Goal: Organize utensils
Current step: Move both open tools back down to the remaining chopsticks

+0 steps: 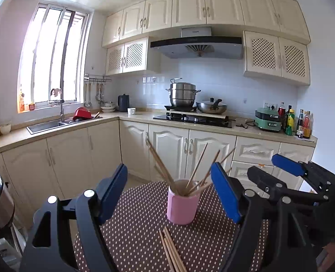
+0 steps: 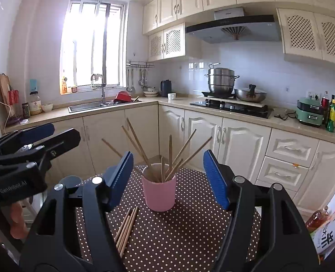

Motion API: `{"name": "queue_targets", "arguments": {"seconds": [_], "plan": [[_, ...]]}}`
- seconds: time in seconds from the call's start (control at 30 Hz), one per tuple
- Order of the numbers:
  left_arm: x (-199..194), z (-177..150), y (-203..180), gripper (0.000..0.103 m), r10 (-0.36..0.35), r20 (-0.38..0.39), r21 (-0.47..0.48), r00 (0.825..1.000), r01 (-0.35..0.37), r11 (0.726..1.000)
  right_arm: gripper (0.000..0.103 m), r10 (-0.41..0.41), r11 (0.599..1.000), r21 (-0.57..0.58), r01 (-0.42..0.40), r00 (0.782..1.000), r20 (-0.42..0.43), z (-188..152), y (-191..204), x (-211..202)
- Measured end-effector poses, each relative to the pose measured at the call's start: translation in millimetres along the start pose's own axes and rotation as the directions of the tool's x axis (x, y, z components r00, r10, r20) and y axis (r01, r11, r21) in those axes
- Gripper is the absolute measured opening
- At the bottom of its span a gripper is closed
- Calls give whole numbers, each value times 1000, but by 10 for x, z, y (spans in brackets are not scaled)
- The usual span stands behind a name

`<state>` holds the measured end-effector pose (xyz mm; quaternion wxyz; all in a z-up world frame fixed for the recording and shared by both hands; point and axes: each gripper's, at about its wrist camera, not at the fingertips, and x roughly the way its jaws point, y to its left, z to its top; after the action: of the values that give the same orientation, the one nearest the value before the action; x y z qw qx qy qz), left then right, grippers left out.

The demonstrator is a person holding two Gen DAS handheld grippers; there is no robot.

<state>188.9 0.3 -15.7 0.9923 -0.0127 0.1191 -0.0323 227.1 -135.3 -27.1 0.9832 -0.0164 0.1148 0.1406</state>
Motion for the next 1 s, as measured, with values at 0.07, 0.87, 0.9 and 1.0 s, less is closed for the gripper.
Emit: {"name": "queue_targets", "arguments": {"seconds": [0.07, 0.87, 0.9, 1.0], "plan": [[-59, -111, 18, 75, 9, -10, 5, 1000, -9, 1000, 67, -7, 1000, 0, 7, 1000, 0, -84, 26, -16], [1123, -1715, 367, 75, 8, -603, -26, 798, -30, 999, 71, 55, 996, 83, -28, 934, -354, -1349, 77, 510], [1179, -1770, 365, 75, 18, -626, -18, 779, -38, 999, 71, 59, 996, 85, -30, 930, -362, -1373, 76, 524], [1200, -1843, 392, 75, -10, -626, -49, 780, -26, 998, 71, 66, 995, 89, -35, 925, -374, -1422, 76, 562]]}}
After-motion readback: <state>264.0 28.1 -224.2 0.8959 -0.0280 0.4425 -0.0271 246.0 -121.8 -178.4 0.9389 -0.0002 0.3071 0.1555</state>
